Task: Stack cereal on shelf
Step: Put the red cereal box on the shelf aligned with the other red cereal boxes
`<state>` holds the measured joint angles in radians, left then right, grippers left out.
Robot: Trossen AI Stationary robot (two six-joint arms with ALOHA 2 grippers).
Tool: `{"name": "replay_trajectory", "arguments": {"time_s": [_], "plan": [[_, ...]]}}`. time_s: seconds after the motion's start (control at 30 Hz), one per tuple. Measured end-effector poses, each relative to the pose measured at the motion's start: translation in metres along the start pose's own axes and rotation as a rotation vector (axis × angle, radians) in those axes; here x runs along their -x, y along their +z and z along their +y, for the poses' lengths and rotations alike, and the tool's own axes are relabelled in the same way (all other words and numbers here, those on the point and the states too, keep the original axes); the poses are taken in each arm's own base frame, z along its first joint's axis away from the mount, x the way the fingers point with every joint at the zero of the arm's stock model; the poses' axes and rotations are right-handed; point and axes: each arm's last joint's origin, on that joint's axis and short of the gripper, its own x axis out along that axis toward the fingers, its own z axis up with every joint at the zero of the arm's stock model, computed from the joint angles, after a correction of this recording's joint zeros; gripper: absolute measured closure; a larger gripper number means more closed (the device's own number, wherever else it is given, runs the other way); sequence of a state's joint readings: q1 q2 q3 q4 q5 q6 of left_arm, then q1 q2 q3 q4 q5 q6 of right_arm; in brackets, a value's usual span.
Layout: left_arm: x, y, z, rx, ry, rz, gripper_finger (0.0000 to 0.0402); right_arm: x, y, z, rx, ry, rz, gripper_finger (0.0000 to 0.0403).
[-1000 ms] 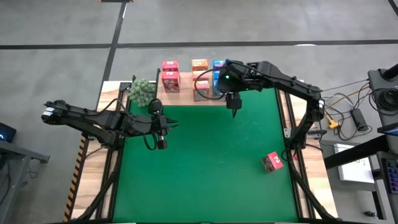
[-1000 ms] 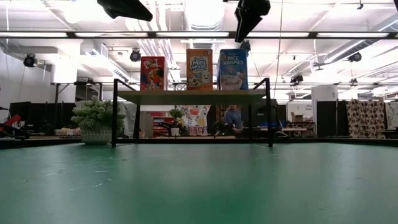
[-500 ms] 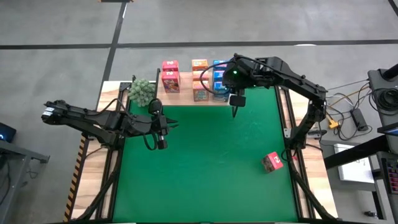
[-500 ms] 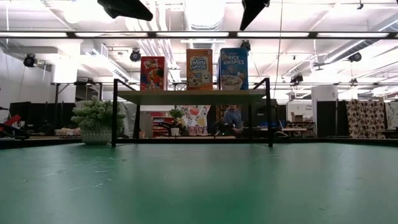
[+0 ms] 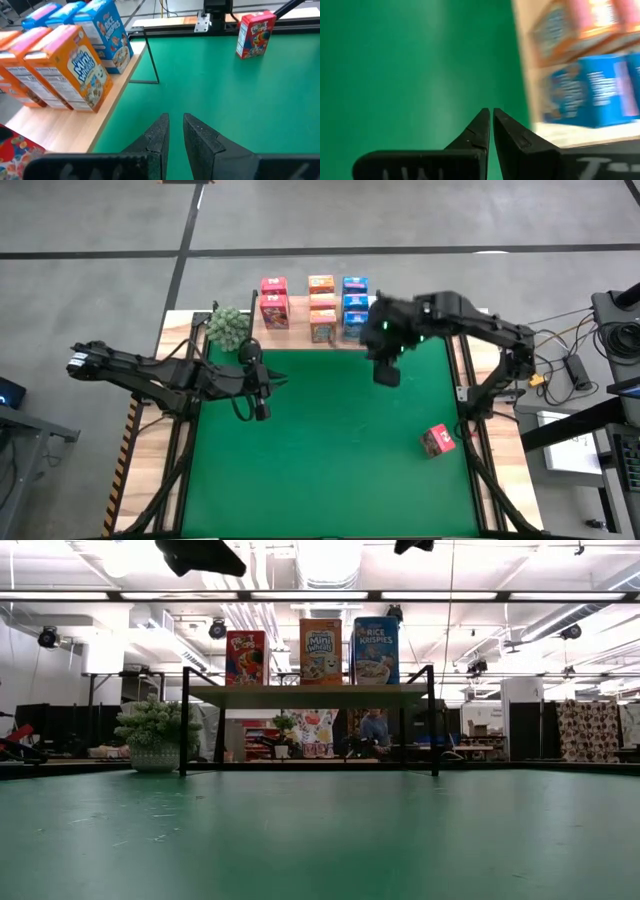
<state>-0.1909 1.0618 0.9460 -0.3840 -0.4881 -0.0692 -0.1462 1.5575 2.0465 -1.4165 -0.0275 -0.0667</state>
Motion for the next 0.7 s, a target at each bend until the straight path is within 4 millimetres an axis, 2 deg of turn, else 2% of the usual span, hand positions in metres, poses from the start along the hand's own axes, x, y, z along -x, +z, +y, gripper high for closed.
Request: {"name": "replay_trajectory", "arguments": {"time_s": [0.2, 0.33, 0.53, 0.7], "plan": [[-0.002, -0.006, -0.001, 0.014, -0.001, 0.015, 0.0363, -0.023, -0.011, 0.049, -0.027, 0.079, 0.106, 0.039], [-0.001, -0.005, -0.004, 0.014, -0.012, 0.008, 0.0363, -0.041, -0.028, 0.079, -0.083, 0.104, 0.2, 0.039], [0.001, -0.003, -0.008, 0.021, -0.035, -0.021, 0.0363, -0.062, -0.068, 0.114, -0.224, 0.093, 0.323, 0.039], [0.004, -0.001, -0.014, 0.027, -0.06, -0.046, 0.0363, -0.064, -0.115, 0.126, -0.407, 0.057, 0.389, 0.039]]}}
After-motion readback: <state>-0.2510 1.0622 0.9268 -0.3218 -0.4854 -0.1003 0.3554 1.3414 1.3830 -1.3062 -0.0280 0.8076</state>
